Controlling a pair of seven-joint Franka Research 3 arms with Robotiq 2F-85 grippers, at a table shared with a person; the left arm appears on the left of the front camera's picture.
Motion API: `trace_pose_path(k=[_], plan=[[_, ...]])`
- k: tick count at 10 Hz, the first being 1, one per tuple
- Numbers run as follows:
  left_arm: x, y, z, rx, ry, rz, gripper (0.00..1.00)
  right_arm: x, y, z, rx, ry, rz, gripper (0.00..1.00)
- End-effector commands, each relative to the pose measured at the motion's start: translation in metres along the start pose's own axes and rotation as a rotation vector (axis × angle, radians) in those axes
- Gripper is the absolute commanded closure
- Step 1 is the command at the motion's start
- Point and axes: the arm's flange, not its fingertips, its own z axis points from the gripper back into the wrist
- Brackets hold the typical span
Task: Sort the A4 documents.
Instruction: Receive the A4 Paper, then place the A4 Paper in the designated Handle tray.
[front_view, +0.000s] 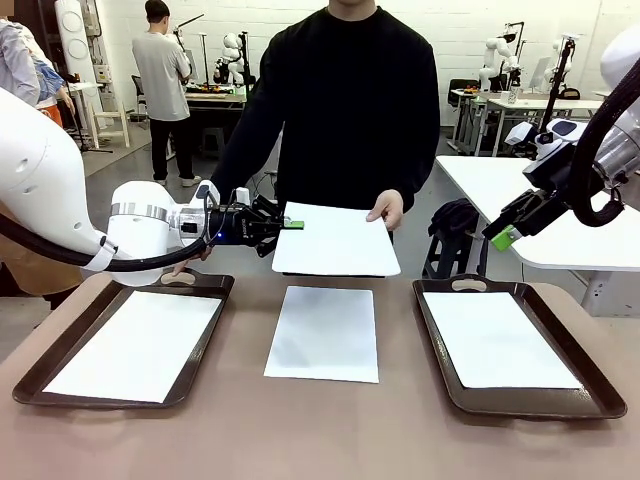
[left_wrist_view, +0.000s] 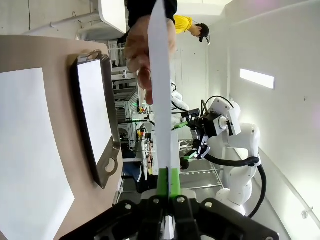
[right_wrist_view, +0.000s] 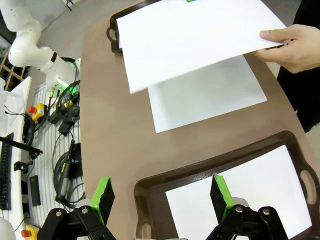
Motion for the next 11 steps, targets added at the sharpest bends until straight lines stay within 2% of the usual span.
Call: trace_pose_path(k=[1, 11], plan=[[0.0013, 0.0006, -0.0003, 0.011, -0.011, -0.002, 1.00, 0.0003, -0.0004, -0.0017, -0.006, 0.002, 0.008, 0.00], [0.0013, 0.0006, -0.0003, 0.011, -0.011, -0.002, 1.00, 0.0003, -0.0004, -0.0017, -0.006, 0.002, 0.008, 0.00]])
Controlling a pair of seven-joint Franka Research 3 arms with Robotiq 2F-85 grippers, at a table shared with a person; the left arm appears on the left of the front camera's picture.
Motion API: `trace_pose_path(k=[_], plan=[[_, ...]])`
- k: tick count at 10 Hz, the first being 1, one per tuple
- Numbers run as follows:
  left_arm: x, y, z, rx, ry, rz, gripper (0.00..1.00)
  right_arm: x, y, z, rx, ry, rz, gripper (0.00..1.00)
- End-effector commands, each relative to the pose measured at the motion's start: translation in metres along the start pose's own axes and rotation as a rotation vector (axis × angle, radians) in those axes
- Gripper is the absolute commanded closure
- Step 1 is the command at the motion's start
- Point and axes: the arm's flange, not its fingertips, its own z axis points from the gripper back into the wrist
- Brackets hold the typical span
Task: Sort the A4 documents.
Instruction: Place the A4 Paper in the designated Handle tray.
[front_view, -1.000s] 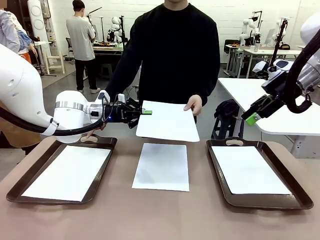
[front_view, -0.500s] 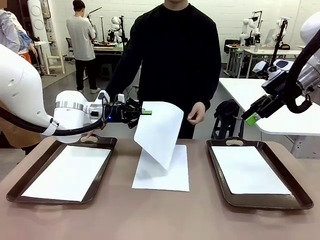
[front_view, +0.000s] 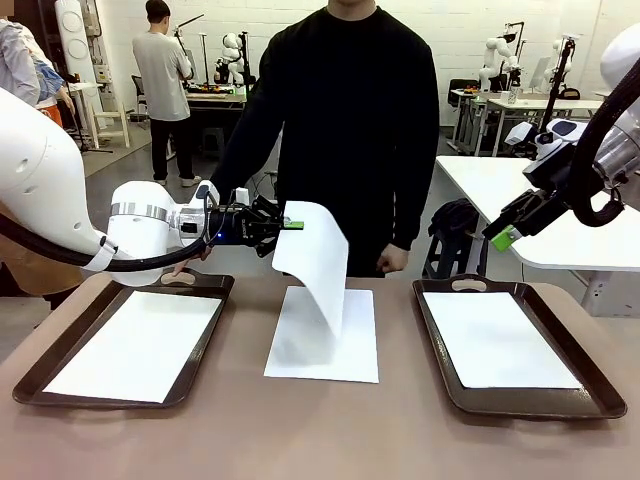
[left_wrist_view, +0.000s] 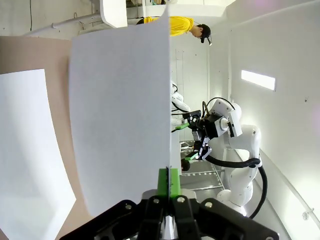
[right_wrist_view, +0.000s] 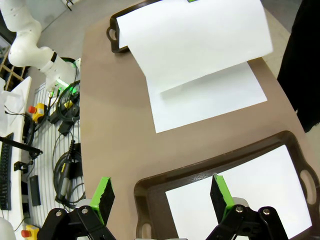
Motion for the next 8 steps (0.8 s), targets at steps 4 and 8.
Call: trace_pose_path(k=[4, 8], plan=[[0.001, 0.000, -0.001, 0.006, -0.005, -0.002, 1.00, 0.000, 0.000, -0.002, -0.006, 0.002, 0.008, 0.00], [-0.001, -0.026, -0.008, 0.050, 0.156, -0.082, 0.99, 0.000, 0.000, -0.002, -0.006, 0.002, 0.008, 0.00]])
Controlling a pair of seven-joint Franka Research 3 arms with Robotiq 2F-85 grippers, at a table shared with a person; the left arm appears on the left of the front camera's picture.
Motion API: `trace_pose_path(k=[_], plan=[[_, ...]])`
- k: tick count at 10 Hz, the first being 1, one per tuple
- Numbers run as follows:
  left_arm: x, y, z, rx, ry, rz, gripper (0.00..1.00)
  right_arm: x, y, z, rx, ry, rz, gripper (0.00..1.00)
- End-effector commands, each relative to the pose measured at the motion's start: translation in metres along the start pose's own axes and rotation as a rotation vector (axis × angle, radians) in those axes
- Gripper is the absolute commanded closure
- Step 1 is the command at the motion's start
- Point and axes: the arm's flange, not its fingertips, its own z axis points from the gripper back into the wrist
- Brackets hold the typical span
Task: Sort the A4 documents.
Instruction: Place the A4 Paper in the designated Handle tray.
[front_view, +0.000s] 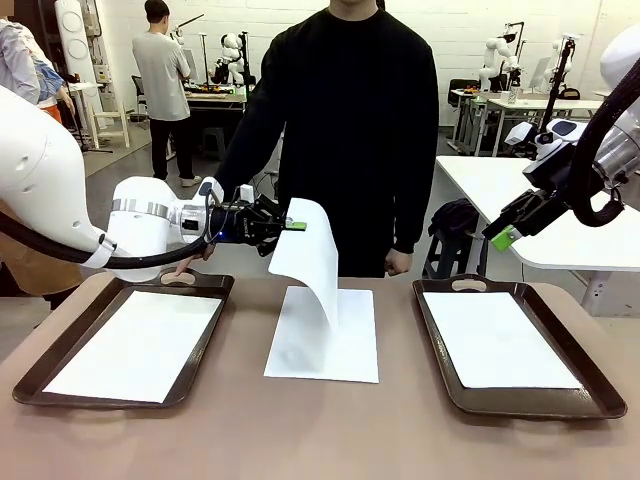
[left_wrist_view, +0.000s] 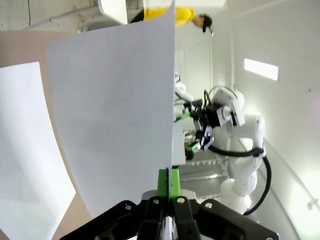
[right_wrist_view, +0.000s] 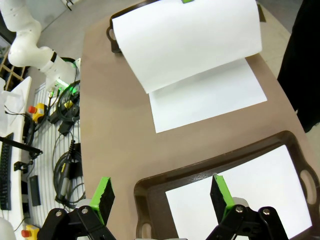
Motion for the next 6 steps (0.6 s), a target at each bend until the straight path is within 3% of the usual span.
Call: trace_pose_path(k=[1, 2, 6], plan=[[-0.009, -0.035, 0.005, 0.071, 0.131, -0.073, 0.99, 0.000, 0.000, -0.002, -0.006, 0.002, 0.008, 0.00], [-0.024, -0.047, 0.020, 0.124, 0.192, -0.048, 0.99, 0.000, 0.000, -0.002, -0.006, 0.002, 0.008, 0.00], [-0.076, -0.070, 0.086, 0.307, 0.111, 0.014, 0.99, 0.000, 0.000, -0.002, -0.006, 0.002, 0.008, 0.00]])
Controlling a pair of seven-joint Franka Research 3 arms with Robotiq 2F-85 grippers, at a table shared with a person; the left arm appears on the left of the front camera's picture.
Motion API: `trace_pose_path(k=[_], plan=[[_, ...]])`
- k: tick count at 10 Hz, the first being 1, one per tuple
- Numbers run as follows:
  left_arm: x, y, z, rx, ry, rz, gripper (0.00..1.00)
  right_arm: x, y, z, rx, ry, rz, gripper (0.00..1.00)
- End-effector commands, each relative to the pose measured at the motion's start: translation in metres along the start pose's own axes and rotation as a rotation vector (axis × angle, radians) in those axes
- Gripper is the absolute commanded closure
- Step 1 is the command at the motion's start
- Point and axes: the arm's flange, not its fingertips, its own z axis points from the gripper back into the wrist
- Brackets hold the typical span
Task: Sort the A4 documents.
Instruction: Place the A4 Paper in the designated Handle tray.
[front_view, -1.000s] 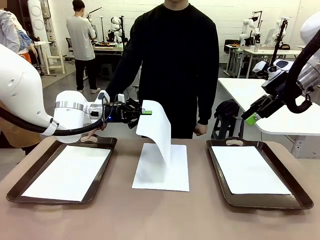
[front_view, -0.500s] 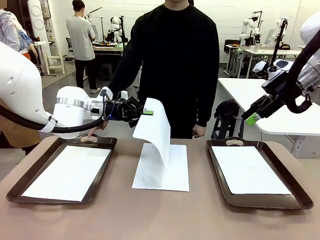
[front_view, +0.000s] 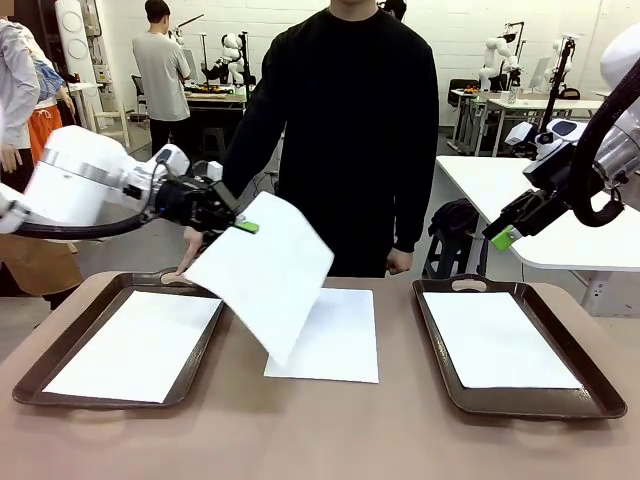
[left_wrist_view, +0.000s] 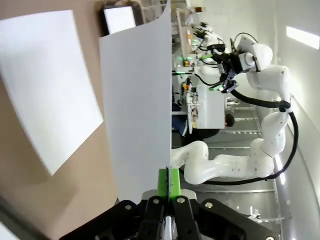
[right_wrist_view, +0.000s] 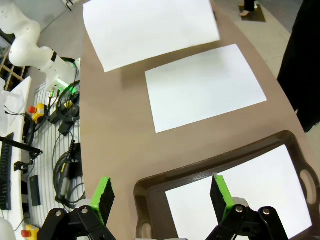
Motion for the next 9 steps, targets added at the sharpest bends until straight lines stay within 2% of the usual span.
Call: trace_pose_path(k=[1, 5, 7, 9], plan=[[-0.022, 0.007, 0.004, 0.040, -0.069, 0.041, 0.99, 0.001, 0.000, -0.002, -0.006, 0.003, 0.009, 0.00], [-0.051, 0.047, 0.020, 0.123, -0.140, 0.079, 0.99, 0.001, 0.000, -0.002, -0.006, 0.003, 0.009, 0.00], [-0.055, 0.058, 0.037, 0.212, -0.117, 0.093, 0.99, 0.001, 0.000, -0.002, -0.006, 0.003, 0.009, 0.00], [-0.051, 0.074, 0.060, 0.417, -0.094, 0.085, 0.99, 0.001, 0.000, -0.002, -0.006, 0.003, 0.009, 0.00]])
